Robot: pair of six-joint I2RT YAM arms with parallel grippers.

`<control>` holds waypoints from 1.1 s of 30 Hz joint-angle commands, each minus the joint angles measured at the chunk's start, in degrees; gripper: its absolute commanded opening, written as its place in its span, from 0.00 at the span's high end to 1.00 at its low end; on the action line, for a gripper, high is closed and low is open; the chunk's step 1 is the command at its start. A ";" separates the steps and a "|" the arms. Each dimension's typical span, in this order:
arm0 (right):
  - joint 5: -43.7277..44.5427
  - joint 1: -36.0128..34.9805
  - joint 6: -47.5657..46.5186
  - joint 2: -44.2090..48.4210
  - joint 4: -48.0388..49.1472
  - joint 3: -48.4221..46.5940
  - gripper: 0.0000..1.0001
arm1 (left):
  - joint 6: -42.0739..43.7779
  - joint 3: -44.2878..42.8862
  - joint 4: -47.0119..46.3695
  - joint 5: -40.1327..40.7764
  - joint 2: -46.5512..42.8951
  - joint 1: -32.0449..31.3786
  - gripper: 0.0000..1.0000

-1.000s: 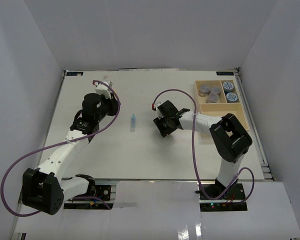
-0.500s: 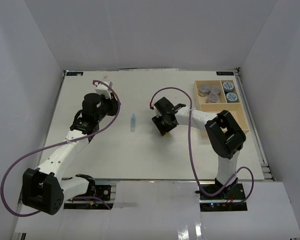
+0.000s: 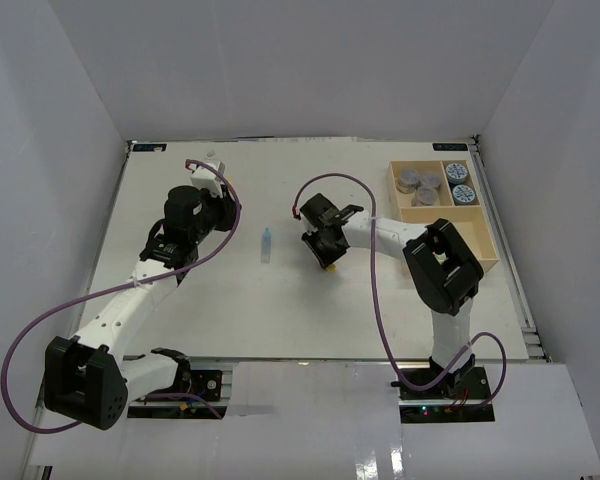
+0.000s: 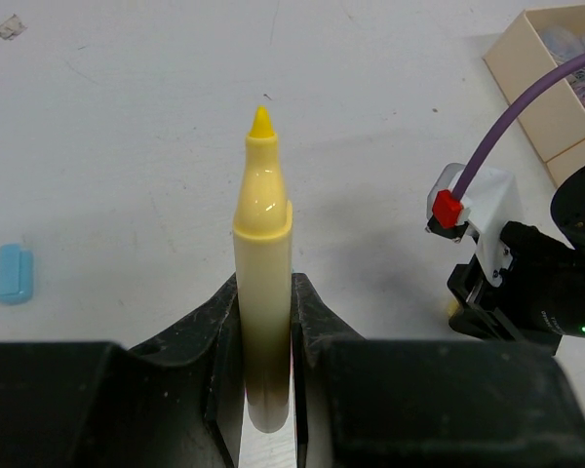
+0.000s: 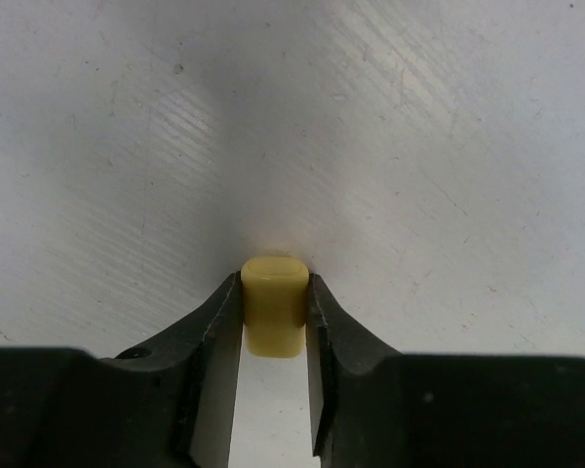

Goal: Sort the stationery into containers
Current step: Pick up the pen cap from the center of the board, then close the pen cap on the pen.

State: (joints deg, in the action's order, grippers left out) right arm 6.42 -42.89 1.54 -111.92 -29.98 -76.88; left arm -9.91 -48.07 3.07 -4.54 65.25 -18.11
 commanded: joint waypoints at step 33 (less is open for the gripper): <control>8.43 -12.64 0.66 28.43 36.91 -13.20 0.90 | -0.90 9.14 -27.59 -40.38 -9.53 0.18 0.84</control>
State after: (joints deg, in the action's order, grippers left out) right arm 12.03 -52.80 2.79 -82.13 -3.03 -87.46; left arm -9.43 -39.29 -20.27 -40.51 56.82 -18.06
